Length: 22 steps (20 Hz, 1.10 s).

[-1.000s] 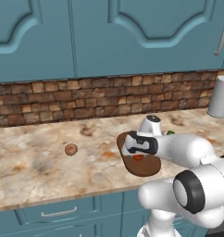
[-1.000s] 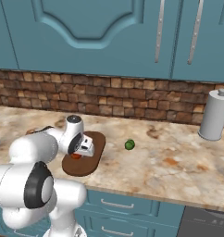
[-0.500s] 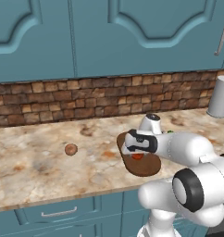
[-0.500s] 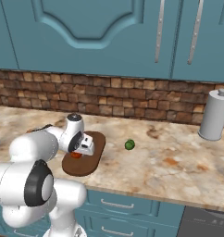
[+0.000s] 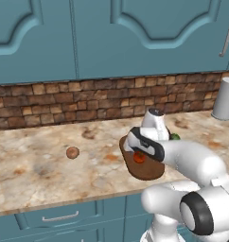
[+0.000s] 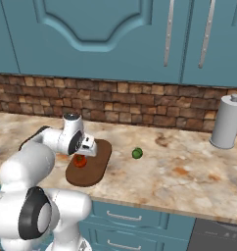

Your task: Place the avocado, onion, tomato, and bell pepper on the cutting board.

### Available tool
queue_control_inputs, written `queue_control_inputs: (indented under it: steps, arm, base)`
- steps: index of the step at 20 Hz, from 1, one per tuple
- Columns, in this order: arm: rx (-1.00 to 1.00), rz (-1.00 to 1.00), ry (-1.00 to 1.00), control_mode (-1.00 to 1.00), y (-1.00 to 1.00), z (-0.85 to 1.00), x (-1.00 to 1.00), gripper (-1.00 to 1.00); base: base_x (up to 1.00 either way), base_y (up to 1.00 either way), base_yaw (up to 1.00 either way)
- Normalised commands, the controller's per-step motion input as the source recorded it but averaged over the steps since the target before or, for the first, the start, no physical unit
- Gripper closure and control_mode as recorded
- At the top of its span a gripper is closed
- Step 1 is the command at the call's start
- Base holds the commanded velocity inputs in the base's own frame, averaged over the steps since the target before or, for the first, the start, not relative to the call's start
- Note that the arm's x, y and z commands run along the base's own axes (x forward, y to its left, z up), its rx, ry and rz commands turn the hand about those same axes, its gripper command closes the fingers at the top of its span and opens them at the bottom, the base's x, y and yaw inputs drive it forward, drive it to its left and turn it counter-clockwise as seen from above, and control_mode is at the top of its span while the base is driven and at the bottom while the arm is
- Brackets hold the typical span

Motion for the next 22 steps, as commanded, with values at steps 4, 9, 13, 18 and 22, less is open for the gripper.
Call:
queue_control_inputs:
  steps: [4, 9, 13, 18, 22]
  arm:
    - [0.00, 0.03, -0.13, -1.00, 0.16, 0.67, -0.37, -1.00]
    - [0.00, 0.05, -0.06, -1.00, 0.57, 0.51, -0.41, -1.00]
    - [-0.03, 0.04, -0.09, -1.00, 0.92, 0.24, -0.30, -1.00]
    - [-0.06, 0.04, -0.16, -1.00, 0.86, 0.14, -0.05, -1.00]
    - [-0.02, 0.05, -0.10, -1.00, 0.62, 0.03, 0.06, -1.00]
  base:
    - [0.00, 0.00, 0.00]
    - [0.00, 0.00, 0.00]
    - [0.00, 0.00, 0.00]
    - [0.00, 0.00, 0.00]
    - [0.00, 0.00, 0.00]
